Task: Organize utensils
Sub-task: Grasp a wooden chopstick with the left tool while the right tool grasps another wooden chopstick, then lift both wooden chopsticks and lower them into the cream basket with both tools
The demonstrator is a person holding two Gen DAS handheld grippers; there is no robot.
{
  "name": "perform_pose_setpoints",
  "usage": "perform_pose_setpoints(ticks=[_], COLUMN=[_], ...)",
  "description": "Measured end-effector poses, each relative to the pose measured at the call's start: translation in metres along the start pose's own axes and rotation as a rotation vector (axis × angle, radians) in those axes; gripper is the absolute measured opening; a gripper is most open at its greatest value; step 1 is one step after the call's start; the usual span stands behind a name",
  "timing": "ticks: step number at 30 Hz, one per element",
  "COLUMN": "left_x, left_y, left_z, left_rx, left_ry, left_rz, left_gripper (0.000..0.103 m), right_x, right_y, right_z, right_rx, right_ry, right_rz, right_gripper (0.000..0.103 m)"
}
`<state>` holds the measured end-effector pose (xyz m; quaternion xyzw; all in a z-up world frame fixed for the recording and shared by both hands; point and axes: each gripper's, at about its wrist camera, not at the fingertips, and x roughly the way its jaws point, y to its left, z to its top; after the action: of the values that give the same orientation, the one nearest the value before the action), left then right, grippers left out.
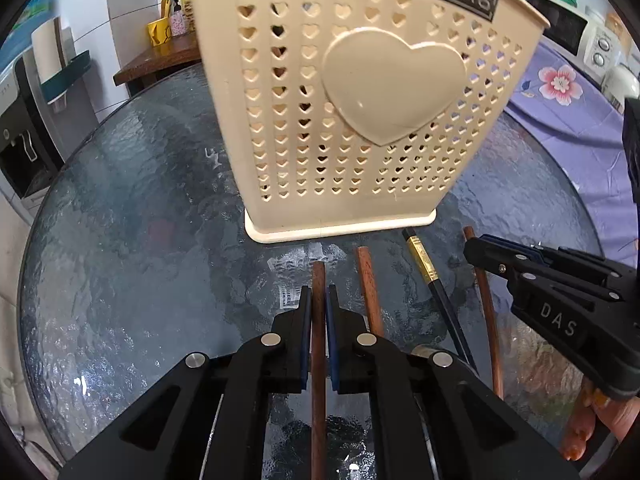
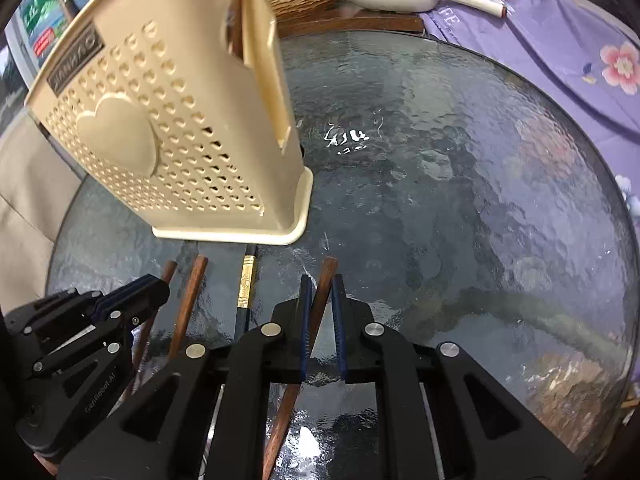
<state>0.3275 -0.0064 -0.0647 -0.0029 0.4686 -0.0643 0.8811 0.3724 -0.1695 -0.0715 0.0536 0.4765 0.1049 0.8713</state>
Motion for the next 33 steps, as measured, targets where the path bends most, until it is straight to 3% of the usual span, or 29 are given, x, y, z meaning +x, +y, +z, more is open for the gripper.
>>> perform_pose_setpoints(ticks=[17, 33], left_x=[-0.062, -0.126], left_y=[0.013, 0.012], left_z=[0.014, 0.019], left_rx=[-0.044, -0.058], left_ry=[-0.144, -0.281], left_rz=[-0.056, -0.099], left_gripper=[0.007, 0.007], right_x=[-0.062, -0.147], right_y=[-0.02, 0.001], right_z=[0.021, 0.019], right_rx=[0.04, -0.073], right_ry=[-0.185, -0.357], right_rz=[0.047, 0.069], right_gripper=[0.01, 0.009])
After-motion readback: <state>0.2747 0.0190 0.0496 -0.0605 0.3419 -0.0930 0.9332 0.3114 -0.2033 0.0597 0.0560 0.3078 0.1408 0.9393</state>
